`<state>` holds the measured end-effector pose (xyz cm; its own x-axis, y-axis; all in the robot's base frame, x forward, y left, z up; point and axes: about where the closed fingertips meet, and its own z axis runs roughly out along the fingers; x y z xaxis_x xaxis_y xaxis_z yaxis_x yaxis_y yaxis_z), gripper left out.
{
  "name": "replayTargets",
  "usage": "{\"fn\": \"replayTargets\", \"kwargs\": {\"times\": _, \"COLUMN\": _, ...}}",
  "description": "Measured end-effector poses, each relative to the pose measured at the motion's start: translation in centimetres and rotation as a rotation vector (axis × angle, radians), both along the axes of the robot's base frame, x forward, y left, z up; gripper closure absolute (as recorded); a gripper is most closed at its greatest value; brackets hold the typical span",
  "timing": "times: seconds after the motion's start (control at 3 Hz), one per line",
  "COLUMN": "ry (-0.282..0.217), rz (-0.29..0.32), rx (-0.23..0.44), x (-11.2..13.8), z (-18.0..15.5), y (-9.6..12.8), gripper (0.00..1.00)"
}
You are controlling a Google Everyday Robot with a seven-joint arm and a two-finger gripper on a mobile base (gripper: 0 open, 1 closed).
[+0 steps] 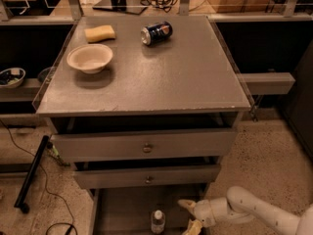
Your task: Pick blue plastic bottle from bottom drawer and place on counter
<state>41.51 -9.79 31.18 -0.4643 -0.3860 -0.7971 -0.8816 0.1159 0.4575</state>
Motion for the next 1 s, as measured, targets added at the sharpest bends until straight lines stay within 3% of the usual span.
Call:
{"fn": "replayTargets", "kwargs": {"times": 0.33, "ry": -0.026, "rz": -0.037, "rx": 0.035, "x": 0.5, "z": -0.1, "y": 0.4, "gripper": 0.00}}
{"fn": "replayTargets", "kwargs": {"times": 0.67, "ry": -0.026, "rz": -0.037, "rx": 0.035, "x": 0.5, "z": -0.1, "y": 0.4, "gripper": 0.00}}
{"fn": "replayTargets", "kwargs": {"times": 1.0, "ry": -0.011, "rz": -0.083, "rx": 0.116, "x": 2.4, "z": -2.1, "y": 2.3, "gripper": 0.00}}
